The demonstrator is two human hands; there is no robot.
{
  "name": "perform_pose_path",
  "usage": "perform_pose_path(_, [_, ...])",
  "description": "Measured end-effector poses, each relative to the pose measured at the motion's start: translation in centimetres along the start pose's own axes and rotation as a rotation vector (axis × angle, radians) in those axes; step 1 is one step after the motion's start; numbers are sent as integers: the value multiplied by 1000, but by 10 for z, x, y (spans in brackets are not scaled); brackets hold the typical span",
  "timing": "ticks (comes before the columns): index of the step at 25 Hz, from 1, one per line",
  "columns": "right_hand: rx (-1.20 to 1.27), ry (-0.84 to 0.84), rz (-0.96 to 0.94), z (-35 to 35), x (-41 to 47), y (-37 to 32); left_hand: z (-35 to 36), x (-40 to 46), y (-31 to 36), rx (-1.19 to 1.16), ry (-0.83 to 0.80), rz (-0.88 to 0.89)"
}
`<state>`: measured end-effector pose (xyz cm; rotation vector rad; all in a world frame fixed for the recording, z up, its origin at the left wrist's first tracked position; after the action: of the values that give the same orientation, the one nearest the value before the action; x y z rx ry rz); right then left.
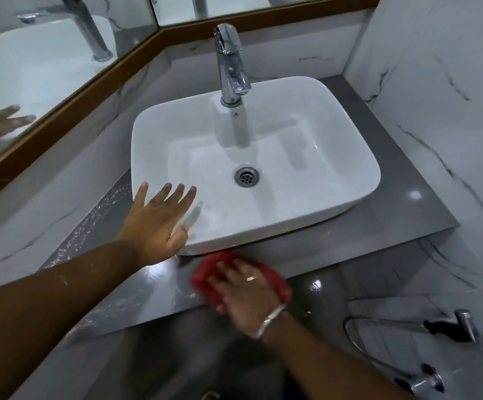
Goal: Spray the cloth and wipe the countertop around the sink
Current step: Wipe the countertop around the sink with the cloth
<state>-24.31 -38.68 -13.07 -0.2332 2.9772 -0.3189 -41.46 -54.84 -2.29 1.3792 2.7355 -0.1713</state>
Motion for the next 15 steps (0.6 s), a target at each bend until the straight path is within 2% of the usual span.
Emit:
perform_pose_path(2, [-199, 120, 38, -16, -23, 103, -3, 1, 5, -6, -7, -11])
perform_pose_path(3, [-247, 145, 125, -21, -38, 163, -3, 1, 6, -10, -6, -15])
perform_pose_path(5, [-218, 276, 520, -49, -62, 274, -4, 1, 5, -20, -4, -17])
perform_pose_path(6, [-107, 289, 775, -64, -69, 310, -5, 2, 6, -26, -2, -20])
perform_pose_path(7, [-27, 258, 928, -70, -70, 324, -5, 3, 6, -32, 0, -27])
perform_pose_path(9, [34, 270, 1015, -62, -62, 290, -5, 3, 8, -34, -14, -35])
perform_pose_path(11, [-24, 223, 653, -46, -48, 201, -5, 2, 8, -24, -32, -40])
perform_pose_path(13, [28, 100, 208, -15, -27, 104, -5, 2, 7, -9, -61, -32])
perform_pose_path(15, [51, -81, -106, -1, -9, 32, -4, 1, 6, -10, -86, -40])
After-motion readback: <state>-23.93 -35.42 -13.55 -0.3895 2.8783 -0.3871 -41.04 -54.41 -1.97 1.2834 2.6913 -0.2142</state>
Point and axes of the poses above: each hand's wrist, its own x-axis towards the middle knuckle, its own z-axis out of the palm, y = z × x, the point moved 2 cm from there along x, towards the middle knuckle, and after that the axes turned 7 degrees about z, right-handed, at the moved point
